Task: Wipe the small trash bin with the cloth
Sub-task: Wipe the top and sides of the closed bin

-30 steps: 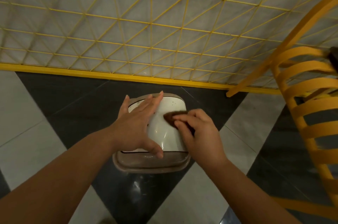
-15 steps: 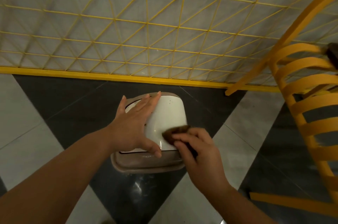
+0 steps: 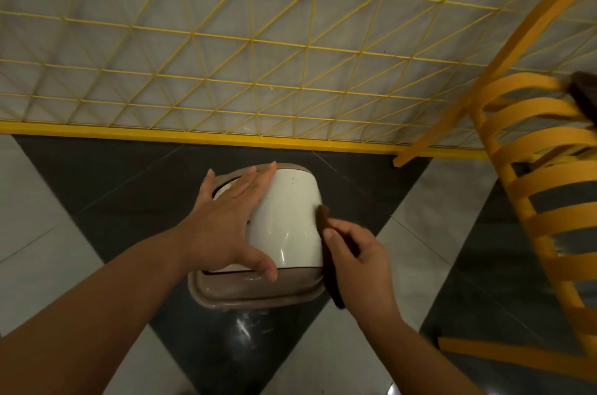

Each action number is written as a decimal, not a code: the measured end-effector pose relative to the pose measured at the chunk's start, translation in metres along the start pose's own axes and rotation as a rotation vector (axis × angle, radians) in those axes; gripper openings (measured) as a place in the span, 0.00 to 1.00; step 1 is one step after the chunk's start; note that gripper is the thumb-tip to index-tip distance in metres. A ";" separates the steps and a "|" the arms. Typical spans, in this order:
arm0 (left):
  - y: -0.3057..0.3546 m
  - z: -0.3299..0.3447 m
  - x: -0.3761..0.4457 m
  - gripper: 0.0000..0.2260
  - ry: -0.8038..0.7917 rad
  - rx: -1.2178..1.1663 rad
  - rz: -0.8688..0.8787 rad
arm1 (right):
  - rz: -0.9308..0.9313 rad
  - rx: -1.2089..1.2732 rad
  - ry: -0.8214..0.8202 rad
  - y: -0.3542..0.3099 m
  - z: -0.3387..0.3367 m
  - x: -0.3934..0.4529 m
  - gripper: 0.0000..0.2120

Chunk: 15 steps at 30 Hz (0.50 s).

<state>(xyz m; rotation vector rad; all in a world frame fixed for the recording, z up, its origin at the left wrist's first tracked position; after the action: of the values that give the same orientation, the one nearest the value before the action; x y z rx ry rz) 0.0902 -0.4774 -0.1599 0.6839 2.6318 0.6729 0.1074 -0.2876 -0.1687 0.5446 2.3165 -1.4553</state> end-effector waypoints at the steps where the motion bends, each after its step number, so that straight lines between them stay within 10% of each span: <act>1: -0.001 0.001 0.001 0.64 0.000 0.000 0.000 | -0.128 -0.075 0.033 -0.017 0.002 -0.004 0.08; 5: 0.001 0.001 0.001 0.65 -0.003 0.004 -0.010 | -0.436 -0.359 0.114 -0.074 0.024 0.013 0.09; 11: 0.002 -0.001 0.001 0.65 0.008 -0.006 -0.029 | -0.207 -0.116 0.100 -0.062 0.012 0.043 0.08; 15: 0.003 0.000 -0.002 0.65 0.011 -0.013 -0.023 | -0.433 -0.385 0.109 -0.065 0.018 0.004 0.09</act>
<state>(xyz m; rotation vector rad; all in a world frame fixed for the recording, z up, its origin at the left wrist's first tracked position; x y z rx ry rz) 0.0927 -0.4760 -0.1586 0.6466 2.6390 0.6889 0.0732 -0.3289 -0.1281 0.0113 2.8318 -1.1064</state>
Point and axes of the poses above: each hand's wrist, its own x-axis towards the middle knuckle, its own z-axis out of the palm, y = z × x, the point moved 9 cm from there along x, towards the middle knuckle, and after that the axes turned 15 degrees about z, right-handed, at the moved point
